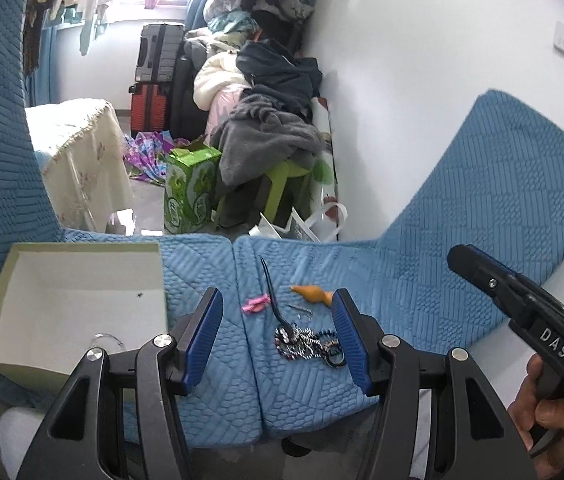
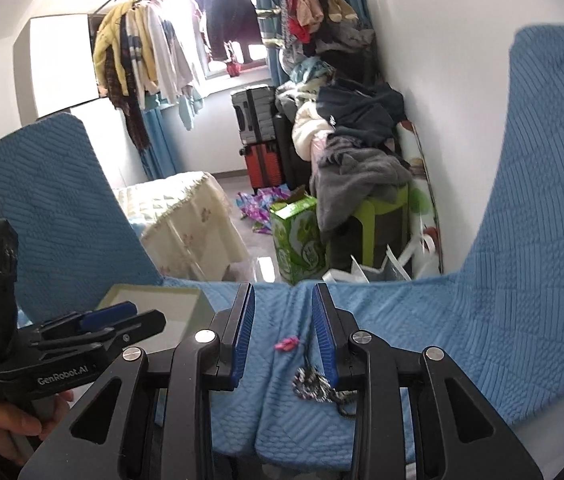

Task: Organize jewelry
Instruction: 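Move both open tools back over the jewelry pile, then grasp the pink hair clip with the left tool while the right tool grasps the small screwdriver, then carry the pink clip and the screwdriver over the box with both tools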

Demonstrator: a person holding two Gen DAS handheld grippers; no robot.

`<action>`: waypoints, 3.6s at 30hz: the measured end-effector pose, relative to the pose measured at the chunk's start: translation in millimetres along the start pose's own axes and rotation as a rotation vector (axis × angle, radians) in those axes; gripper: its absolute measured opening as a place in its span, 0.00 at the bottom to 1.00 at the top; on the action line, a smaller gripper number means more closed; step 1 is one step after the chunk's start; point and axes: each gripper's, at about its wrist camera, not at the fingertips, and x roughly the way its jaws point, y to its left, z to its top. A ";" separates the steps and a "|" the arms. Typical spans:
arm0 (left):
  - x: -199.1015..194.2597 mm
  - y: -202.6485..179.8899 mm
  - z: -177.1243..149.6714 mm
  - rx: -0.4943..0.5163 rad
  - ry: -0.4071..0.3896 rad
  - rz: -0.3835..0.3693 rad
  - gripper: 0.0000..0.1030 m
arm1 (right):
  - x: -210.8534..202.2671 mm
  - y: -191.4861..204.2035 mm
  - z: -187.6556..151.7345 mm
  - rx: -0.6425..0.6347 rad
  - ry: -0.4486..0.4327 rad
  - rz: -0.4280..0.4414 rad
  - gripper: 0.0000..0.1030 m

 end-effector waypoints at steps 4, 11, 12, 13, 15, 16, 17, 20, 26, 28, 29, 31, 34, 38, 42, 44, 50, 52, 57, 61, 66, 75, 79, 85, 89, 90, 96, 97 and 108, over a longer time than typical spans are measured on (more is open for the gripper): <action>13.3 -7.2 -13.1 0.003 0.021 -0.013 0.55 | 3.8 -12.7 -17.1 0.010 0.016 -0.006 0.27; 34.2 -14.8 -34.6 0.005 0.064 -0.033 0.54 | 17.9 -33.8 -50.3 0.034 0.053 -0.016 0.27; 39.8 -15.0 -35.9 0.006 0.072 -0.037 0.55 | 21.2 -36.2 -54.3 0.037 0.057 -0.017 0.27; 45.3 -15.0 -37.9 0.006 0.083 -0.044 0.54 | 26.0 -38.7 -59.6 0.037 0.062 -0.020 0.27; 60.6 -14.0 -39.9 -0.002 0.106 -0.052 0.54 | 38.4 -42.7 -69.4 0.034 0.081 -0.020 0.27; 67.2 -13.7 -40.6 -0.006 0.115 -0.058 0.54 | 44.7 -45.0 -72.9 0.033 0.090 -0.017 0.27; 76.6 -12.1 -40.8 -0.013 0.131 -0.060 0.53 | 52.1 -47.5 -77.0 0.033 0.107 -0.010 0.27; 94.9 -7.2 -38.7 -0.034 0.150 -0.062 0.53 | 69.8 -54.6 -83.0 0.032 0.145 0.001 0.27; 137.4 4.2 -31.8 -0.067 0.193 -0.062 0.53 | 97.0 -67.0 -83.9 0.053 0.188 0.030 0.27; 150.5 4.5 -30.5 -0.060 0.203 -0.038 0.53 | 106.3 -68.2 -84.0 0.038 0.208 0.039 0.27; 159.1 5.9 -30.5 -0.059 0.216 -0.034 0.53 | 111.7 -70.5 -83.5 0.039 0.217 0.048 0.27; 170.1 7.5 -31.0 -0.053 0.227 -0.022 0.53 | 122.7 -76.4 -83.5 0.047 0.235 0.054 0.27; 187.2 11.0 -31.3 -0.054 0.254 -0.002 0.53 | 138.8 -80.9 -83.0 0.047 0.262 0.068 0.26; 203.5 11.4 -32.2 -0.040 0.275 0.019 0.53 | 157.4 -81.7 -82.3 0.026 0.286 0.079 0.26; 220.4 15.2 -31.2 -0.044 0.291 0.028 0.53 | 176.6 -84.8 -83.4 0.036 0.322 0.102 0.26; 229.6 18.9 -30.6 -0.043 0.300 0.037 0.53 | 185.2 -86.1 -84.0 0.027 0.332 0.100 0.26; 250.3 28.9 -32.0 -0.040 0.324 0.063 0.53 | 212.5 -88.3 -87.6 0.014 0.379 0.114 0.24; 255.4 30.9 -31.4 -0.030 0.324 0.070 0.53 | 220.3 -88.1 -87.7 0.008 0.389 0.123 0.23; 268.5 34.7 -30.4 -0.007 0.335 0.080 0.47 | 236.4 -86.5 -91.4 -0.013 0.424 0.133 0.22; 276.7 32.8 -29.3 0.031 0.341 0.079 0.45 | 248.2 -79.1 -93.4 -0.061 0.440 0.130 0.20; 281.5 27.4 -30.1 0.088 0.340 0.090 0.41 | 253.9 -73.2 -91.8 -0.108 0.433 0.109 0.19; 280.4 25.2 -42.4 0.081 0.337 0.077 0.23 | 255.3 -69.0 -98.6 -0.178 0.457 0.083 0.07; 273.3 25.0 -43.4 0.055 0.329 0.071 0.23 | 253.7 -66.7 -99.2 -0.178 0.463 0.071 0.03; 255.1 21.4 -38.7 0.013 0.310 0.063 0.23 | 243.8 -68.3 -89.8 -0.124 0.439 0.073 0.03; 243.4 20.1 -36.6 -0.022 0.298 0.052 0.23 | 233.2 -69.8 -86.1 -0.084 0.421 0.064 0.03; 240.9 19.2 -36.8 -0.029 0.295 0.049 0.23 | 232.1 -70.3 -86.6 -0.081 0.421 0.062 0.03; 224.7 14.9 -37.5 -0.041 0.274 0.054 0.23 | 222.8 -83.0 -90.0 -0.011 0.425 0.013 0.03; 221.6 14.9 -37.5 -0.046 0.269 0.052 0.23 | 218.4 -82.9 -89.4 -0.007 0.418 0.012 0.03; 160.7 13.0 -40.4 -0.073 0.256 0.021 0.23 | 165.0 -65.7 -88.6 0.017 0.362 -0.068 0.03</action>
